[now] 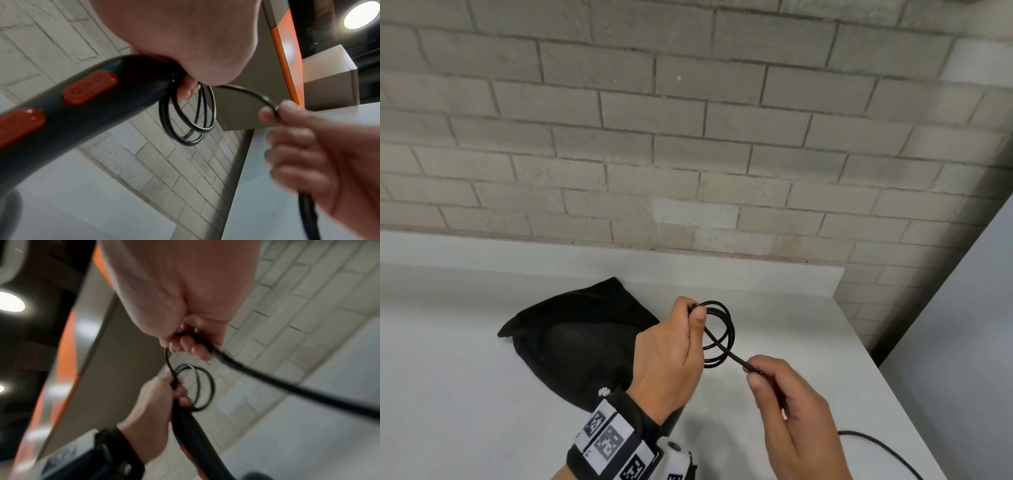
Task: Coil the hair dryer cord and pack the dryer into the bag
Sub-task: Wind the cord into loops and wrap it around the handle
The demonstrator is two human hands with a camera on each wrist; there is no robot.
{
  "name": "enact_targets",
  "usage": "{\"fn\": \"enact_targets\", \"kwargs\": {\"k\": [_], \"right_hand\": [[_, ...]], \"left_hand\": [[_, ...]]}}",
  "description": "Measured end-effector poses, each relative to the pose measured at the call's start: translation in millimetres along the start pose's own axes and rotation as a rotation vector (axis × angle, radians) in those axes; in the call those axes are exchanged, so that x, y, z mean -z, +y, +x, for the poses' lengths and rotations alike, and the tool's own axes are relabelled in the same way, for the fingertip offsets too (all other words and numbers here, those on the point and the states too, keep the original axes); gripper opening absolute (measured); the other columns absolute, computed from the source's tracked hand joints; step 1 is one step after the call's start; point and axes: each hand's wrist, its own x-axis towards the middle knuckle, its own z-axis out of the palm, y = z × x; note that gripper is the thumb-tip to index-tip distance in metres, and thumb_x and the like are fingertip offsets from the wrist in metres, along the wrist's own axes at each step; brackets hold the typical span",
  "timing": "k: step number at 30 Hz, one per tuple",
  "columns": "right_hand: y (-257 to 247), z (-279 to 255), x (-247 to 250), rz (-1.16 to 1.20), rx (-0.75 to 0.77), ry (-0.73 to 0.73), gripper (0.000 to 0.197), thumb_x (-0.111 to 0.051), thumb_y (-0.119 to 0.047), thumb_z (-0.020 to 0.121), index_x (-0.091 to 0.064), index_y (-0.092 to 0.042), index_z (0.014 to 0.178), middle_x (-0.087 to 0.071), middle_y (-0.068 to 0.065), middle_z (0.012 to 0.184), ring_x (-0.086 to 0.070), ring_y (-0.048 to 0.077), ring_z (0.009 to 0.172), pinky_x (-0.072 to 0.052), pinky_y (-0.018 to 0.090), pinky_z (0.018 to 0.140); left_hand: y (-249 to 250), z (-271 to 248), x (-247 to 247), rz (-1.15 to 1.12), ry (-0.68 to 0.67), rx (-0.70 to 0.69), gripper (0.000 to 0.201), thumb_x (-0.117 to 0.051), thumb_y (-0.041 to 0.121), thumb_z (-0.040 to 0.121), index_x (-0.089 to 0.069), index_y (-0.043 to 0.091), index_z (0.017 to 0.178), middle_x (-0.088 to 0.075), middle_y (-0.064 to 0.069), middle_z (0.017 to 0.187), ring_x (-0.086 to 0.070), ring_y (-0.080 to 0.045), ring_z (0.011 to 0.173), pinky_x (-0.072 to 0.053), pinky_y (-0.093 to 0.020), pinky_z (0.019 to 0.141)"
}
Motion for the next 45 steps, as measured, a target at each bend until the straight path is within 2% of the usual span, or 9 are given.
{"fn": "enact_targets", "kwargs": {"k": [4,12,17,27,30,33,36,40,45], "right_hand": [[-24.3,25.7,18.1,-0.087,0.169,0.018,0.011,-0.054,-0.028,0.095,-0.065,-0.030,0.096,-0.057,-0.015,0.077,-0.052,0.001,0.066,-0.038,0.008,0.062],[-32.0,75.8,25.6,0.108,0.084,-0.046,0.011,-0.059,-0.024,0.092,-0.069,-0.026,0.086,-0.062,-0.016,0.071,-0.058,0.009,0.067,-0.043,0.012,0.065],[-3.9,97.4,9.6,0.234,-0.068,-0.065,0.014,-0.061,-0.021,0.093,-0.072,-0.018,0.085,-0.062,-0.003,0.066,-0.057,0.006,0.063,-0.045,0.016,0.064],[39.8,64.9,-26.4,0.604,-0.421,-0.105,0.011,-0.063,-0.007,0.092,-0.071,-0.013,0.090,-0.067,0.005,0.073,-0.057,0.011,0.064,-0.048,0.021,0.060],[46.9,52.1,-27.3,0.664,-0.383,-0.132,0.027,-0.058,-0.034,0.095,-0.073,-0.013,0.090,-0.068,0.002,0.080,-0.056,0.014,0.072,-0.045,0.030,0.067],[54.7,41.1,-26.6,0.752,-0.288,-0.220,0.060,-0.068,-0.059,0.079,-0.070,-0.007,0.107,-0.067,0.017,0.097,-0.058,0.025,0.088,-0.045,0.042,0.076],[57.6,36.2,-28.5,0.715,-0.268,-0.276,0.044,-0.086,-0.040,0.068,-0.071,-0.010,0.097,-0.067,0.004,0.090,-0.060,0.019,0.089,-0.048,0.038,0.082],[56.0,37.8,-24.8,0.695,-0.281,-0.305,0.014,-0.080,-0.019,0.073,-0.073,-0.019,0.085,-0.067,-0.003,0.081,-0.061,0.011,0.080,-0.049,0.027,0.078],[58.2,42.1,-19.6,0.643,-0.264,-0.340,0.012,-0.078,-0.019,0.077,-0.074,-0.018,0.088,-0.070,0.003,0.088,-0.063,0.021,0.087,-0.050,0.040,0.086]], "left_hand": [[4.9,-6.1,-6.6,-0.076,-0.009,-0.085,0.058,-0.003,0.064,0.098,-0.047,0.027,0.091,-0.051,0.005,0.055,-0.052,-0.012,0.046,-0.047,-0.042,0.051],[9.0,-10.1,-3.9,-0.046,-0.042,-0.240,0.052,-0.014,0.073,0.094,-0.043,0.030,0.091,-0.033,0.020,0.049,-0.042,-0.004,0.043,-0.038,-0.022,0.047],[6.1,-12.1,-6.6,-0.090,-0.012,-0.259,0.053,-0.019,0.061,0.102,-0.049,0.023,0.083,-0.046,0.005,0.052,-0.047,-0.012,0.045,-0.042,-0.035,0.045],[3.1,-11.2,-4.6,-0.159,0.089,-0.206,0.048,-0.022,0.056,0.104,-0.055,0.025,0.085,-0.049,0.007,0.055,-0.049,-0.011,0.047,-0.042,-0.036,0.045],[4.3,-12.0,-5.8,-0.187,0.113,-0.176,0.048,-0.022,0.056,0.104,-0.054,0.026,0.084,-0.049,0.008,0.055,-0.049,-0.010,0.047,-0.043,-0.036,0.045],[5.0,-11.5,-5.0,-0.160,0.139,-0.160,0.043,-0.021,0.056,0.104,-0.050,0.031,0.087,-0.052,0.012,0.057,-0.052,-0.008,0.047,-0.045,-0.033,0.045],[4.1,-9.4,-4.3,-0.133,0.159,-0.134,0.043,-0.019,0.057,0.103,-0.050,0.031,0.089,-0.053,0.010,0.055,-0.053,-0.008,0.047,-0.045,-0.032,0.046],[4.4,-9.9,-4.8,-0.160,0.154,-0.114,0.043,-0.021,0.058,0.103,-0.053,0.032,0.091,-0.051,0.009,0.055,-0.052,-0.009,0.048,-0.044,-0.028,0.047],[5.8,-11.8,-7.2,-0.209,0.110,-0.055,0.044,-0.023,0.064,0.099,-0.054,0.033,0.089,-0.054,0.020,0.061,-0.053,-0.004,0.051,-0.037,-0.014,0.050]]}}
